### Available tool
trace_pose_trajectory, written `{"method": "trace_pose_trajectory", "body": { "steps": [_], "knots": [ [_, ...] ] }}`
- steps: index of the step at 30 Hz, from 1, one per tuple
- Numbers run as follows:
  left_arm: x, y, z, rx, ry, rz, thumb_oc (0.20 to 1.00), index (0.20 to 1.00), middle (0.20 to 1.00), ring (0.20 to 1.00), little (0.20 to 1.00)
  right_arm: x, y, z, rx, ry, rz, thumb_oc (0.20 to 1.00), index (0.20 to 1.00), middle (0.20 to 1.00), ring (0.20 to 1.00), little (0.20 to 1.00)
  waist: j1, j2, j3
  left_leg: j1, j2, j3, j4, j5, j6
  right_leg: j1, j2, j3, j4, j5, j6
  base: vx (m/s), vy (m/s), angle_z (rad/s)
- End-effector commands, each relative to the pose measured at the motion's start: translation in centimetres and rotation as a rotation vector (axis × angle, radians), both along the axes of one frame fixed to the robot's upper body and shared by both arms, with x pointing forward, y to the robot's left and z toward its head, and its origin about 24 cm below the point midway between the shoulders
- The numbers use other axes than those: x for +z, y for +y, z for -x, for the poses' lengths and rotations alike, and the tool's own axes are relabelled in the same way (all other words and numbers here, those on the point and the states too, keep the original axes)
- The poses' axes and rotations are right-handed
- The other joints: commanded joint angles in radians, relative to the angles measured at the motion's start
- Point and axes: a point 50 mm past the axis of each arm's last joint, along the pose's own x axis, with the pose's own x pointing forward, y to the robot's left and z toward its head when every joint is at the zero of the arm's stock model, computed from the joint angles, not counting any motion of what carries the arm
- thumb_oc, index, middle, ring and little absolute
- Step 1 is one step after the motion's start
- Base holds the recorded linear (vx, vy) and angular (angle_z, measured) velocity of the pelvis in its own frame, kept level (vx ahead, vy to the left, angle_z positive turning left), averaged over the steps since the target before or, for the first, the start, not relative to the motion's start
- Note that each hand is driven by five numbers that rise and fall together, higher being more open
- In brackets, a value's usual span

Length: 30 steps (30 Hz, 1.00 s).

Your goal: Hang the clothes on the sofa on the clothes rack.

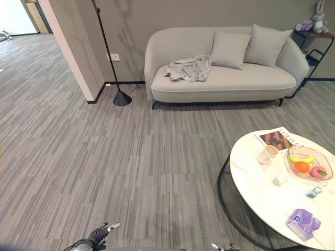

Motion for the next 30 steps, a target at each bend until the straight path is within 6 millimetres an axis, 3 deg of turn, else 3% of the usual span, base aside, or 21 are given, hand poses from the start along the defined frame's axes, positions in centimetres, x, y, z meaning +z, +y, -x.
{"method": "trace_pose_trajectory", "body": {
  "steps": [1, 15, 30],
  "knots": [
    [0.5, 0.6, -1.7, 0.01, -0.057, -0.001, 1.0, 1.0, 1.0, 1.0, 1.0, 0.6, -0.9, -2.1, 0.028, -0.063, 0.029, 1.0, 1.0, 1.0, 1.0, 1.0, -0.016, -0.036, 0.002, 0.022, 0.011, -0.07, -0.015, -0.057, -0.061, 0.054, -0.075, 0.037, -0.079, 0.056, 0.102, 0.0, 0.0, 0.0],
    [0.2, 0.6, -0.8, 0.027, -0.022, -0.001, 1.0, 1.0, 1.0, 1.0, 1.0, 0.6, -1.0, -1.7, 0.025, -0.054, 0.033, 1.0, 1.0, 1.0, 1.0, 1.0, -0.019, -0.035, 0.003, 0.031, 0.014, -0.067, -0.015, -0.063, -0.063, 0.063, -0.077, 0.032, -0.079, 0.05, 0.1, 0.0, 0.0, 0.0],
    [1.0, 0.9, -2.4, 0.103, -0.108, 0.027, 1.0, 1.0, 1.0, 1.0, 1.0, 0.8, -0.7, -2.4, 0.013, -0.094, 0.009, 1.0, 1.0, 1.0, 1.0, 1.0, -0.017, -0.046, 0.014, 0.059, 0.055, -0.071, -0.009, -0.056, -0.078, 0.075, -0.042, 0.057, -0.079, 0.03, 0.068, 0.04, -0.08, -0.02]
  ]
}}
